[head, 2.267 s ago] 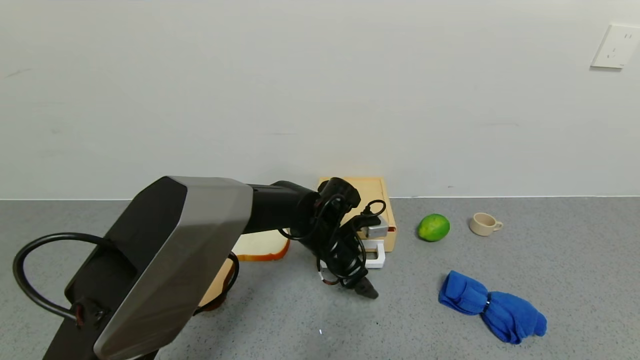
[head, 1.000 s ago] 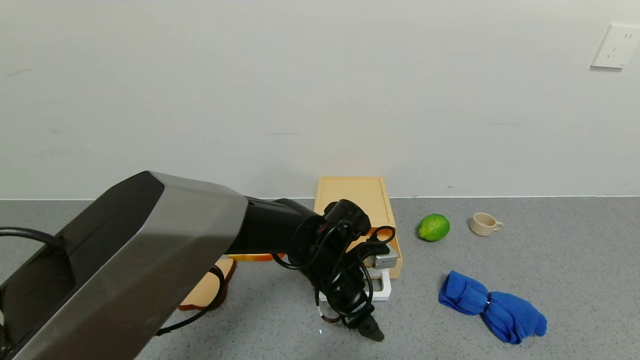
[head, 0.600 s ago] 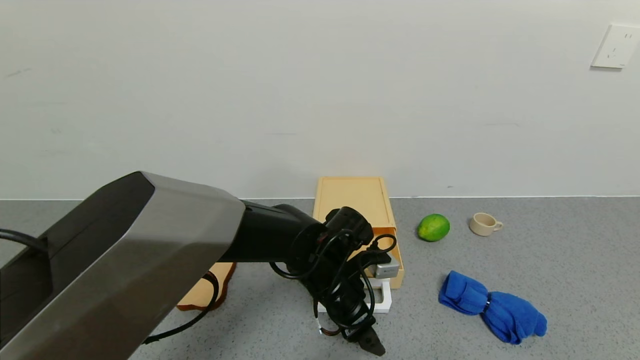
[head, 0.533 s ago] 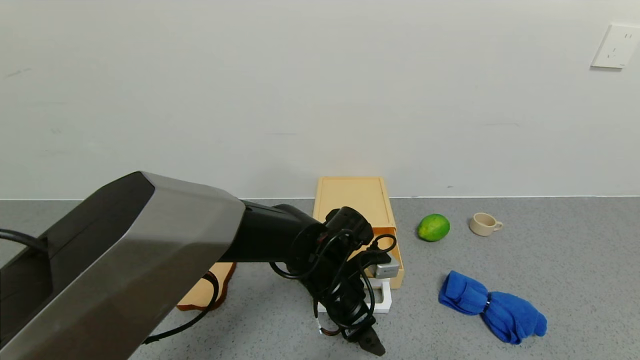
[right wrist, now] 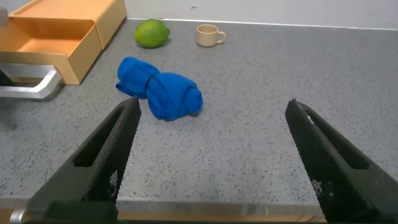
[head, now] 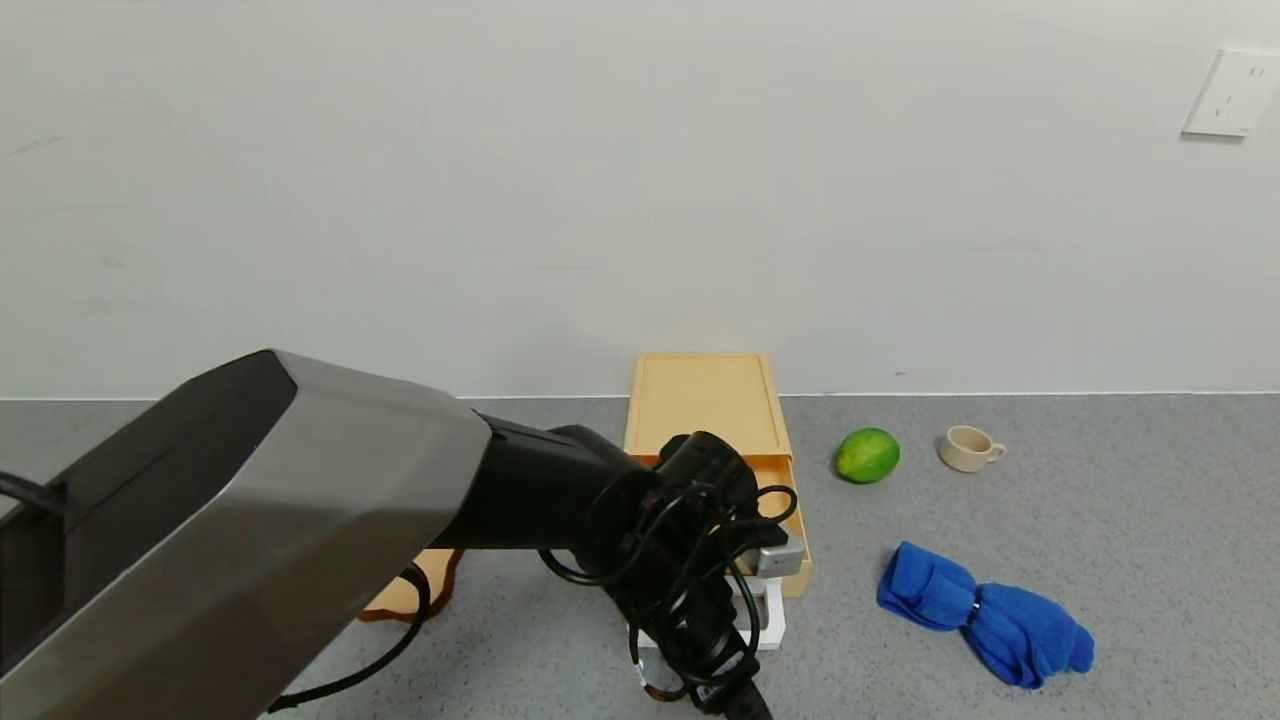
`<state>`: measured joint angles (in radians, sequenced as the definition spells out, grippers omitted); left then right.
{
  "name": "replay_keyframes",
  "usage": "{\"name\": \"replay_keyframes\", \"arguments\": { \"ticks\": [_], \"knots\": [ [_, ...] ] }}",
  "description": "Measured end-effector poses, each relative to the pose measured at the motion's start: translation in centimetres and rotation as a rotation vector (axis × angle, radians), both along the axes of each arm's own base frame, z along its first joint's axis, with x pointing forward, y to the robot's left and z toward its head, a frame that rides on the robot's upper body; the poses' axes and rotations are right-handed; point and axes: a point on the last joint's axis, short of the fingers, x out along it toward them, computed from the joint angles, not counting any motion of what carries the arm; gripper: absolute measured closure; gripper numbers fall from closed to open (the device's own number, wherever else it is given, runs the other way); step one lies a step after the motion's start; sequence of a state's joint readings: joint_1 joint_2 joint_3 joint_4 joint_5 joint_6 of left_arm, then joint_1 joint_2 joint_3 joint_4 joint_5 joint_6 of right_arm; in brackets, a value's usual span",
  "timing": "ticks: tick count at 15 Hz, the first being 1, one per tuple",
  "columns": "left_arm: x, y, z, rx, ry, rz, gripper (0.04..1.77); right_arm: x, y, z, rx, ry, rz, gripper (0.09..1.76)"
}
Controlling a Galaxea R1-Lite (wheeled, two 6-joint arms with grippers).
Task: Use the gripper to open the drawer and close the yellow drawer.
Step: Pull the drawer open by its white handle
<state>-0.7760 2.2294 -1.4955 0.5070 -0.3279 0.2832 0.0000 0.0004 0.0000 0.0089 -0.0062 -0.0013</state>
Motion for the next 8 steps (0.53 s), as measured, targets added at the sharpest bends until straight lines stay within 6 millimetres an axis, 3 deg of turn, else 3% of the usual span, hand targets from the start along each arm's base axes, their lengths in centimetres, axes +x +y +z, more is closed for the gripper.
{"name": "replay_keyframes", "arguments": {
  "ticks": [8],
  "knots": [
    [-1.2, 0.0, 0.3, 0.016, 0.025, 0.032, 0.09, 0.0, 0.0, 0.0, 0.0, 0.0, 0.0, 0.14]
  ]
}}
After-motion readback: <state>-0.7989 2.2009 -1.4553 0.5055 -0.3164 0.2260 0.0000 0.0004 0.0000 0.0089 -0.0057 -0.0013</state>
